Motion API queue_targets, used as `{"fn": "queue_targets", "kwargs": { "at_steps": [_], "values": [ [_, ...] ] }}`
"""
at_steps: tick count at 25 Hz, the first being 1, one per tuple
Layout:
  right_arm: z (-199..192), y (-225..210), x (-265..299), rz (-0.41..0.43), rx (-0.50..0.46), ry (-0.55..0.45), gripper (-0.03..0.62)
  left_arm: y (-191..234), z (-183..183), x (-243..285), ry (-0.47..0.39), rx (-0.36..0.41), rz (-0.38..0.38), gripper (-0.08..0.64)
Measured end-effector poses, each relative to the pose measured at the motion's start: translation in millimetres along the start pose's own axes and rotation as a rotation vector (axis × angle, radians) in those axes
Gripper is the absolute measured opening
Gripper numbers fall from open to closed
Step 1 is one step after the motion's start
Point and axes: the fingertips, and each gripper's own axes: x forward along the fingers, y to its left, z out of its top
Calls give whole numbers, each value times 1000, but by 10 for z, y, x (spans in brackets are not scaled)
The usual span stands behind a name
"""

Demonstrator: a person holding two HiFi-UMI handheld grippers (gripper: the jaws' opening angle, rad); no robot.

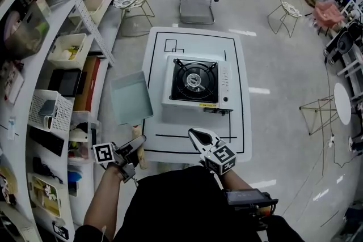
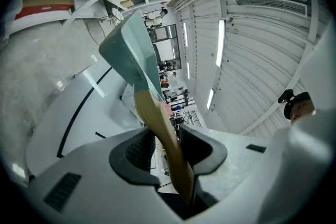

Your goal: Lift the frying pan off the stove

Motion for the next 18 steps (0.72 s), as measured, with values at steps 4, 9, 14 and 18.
{"fn": "queue_targets", "kwargs": {
  "at_steps": [4, 9, 14, 18],
  "values": [
    [-1, 37, 35, 2, 5, -3, 25, 22, 3, -46, -4, 4, -4, 144],
    [-2, 48, 69, 4, 5, -3, 25, 31, -3, -48, -6, -2, -10, 144],
    [-5, 47, 82, 6, 4, -4, 25, 39, -10, -45, -4, 1, -12, 144],
    [7, 48, 85, 5, 4, -4, 25, 34, -5, -50, -3, 0, -14, 144]
  ]
}}
